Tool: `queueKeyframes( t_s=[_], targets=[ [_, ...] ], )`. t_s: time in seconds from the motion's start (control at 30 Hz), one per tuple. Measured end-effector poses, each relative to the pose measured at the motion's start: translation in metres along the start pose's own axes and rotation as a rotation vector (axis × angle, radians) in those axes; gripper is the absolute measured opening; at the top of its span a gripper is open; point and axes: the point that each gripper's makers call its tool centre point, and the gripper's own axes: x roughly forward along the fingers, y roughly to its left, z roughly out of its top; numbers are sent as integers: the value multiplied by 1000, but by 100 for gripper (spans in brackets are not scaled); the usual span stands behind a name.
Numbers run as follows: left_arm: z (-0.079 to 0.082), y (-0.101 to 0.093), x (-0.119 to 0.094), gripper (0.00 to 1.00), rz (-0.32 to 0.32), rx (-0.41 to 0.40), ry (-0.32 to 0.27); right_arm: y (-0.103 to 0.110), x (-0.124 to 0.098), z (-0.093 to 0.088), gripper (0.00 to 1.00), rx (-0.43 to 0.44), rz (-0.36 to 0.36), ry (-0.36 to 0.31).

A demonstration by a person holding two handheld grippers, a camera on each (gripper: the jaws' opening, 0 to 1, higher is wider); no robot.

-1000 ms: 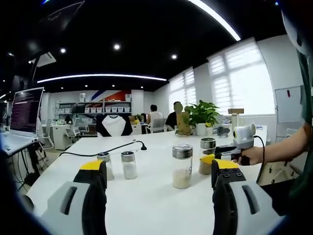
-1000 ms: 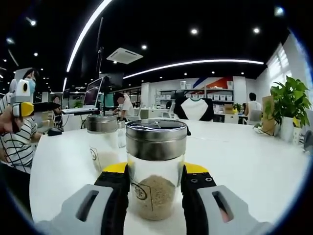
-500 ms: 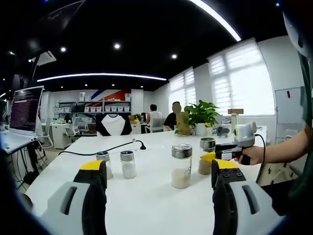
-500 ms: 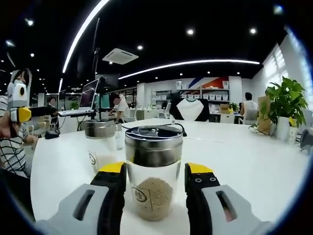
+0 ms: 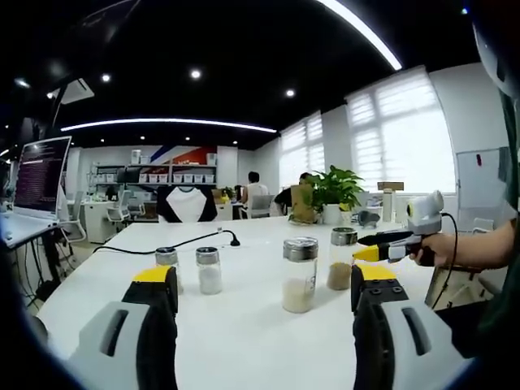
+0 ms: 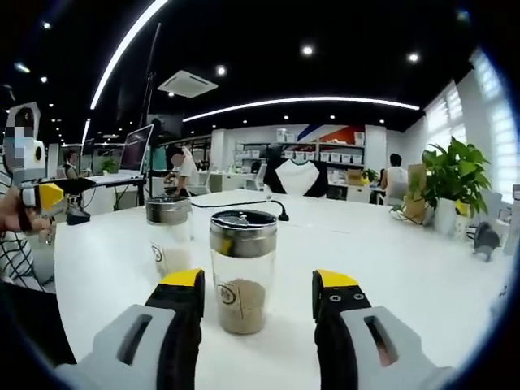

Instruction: Rotate the seasoning bottle until the label or dispensing opening points toward the visible target arrow and the bottle remains upright within the marked orientation range

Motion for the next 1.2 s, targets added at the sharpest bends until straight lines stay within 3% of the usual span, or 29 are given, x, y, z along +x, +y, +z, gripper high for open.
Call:
queueKeyframes(
  t_s=[0.4,0.63,0.7,1.0,1.2],
  targets=[
    [2,0,0,92,7,-9,-12,-9,-37,3,58,25,-54,-22],
    [-4,6,1,90,17,-8,13,-11,-44,-2,58,36,-67,-24],
    [0,6,3,90,12,2,-3,-8,-45,-2,58,111,-43,-31],
    [-2,21,19,88,50,-2,-10,-10,-47,6,58,62,-56,-42],
    [-9,31,40,82,33,-11,-8,-12,-48,5,59,26,-84,-22]
  ],
)
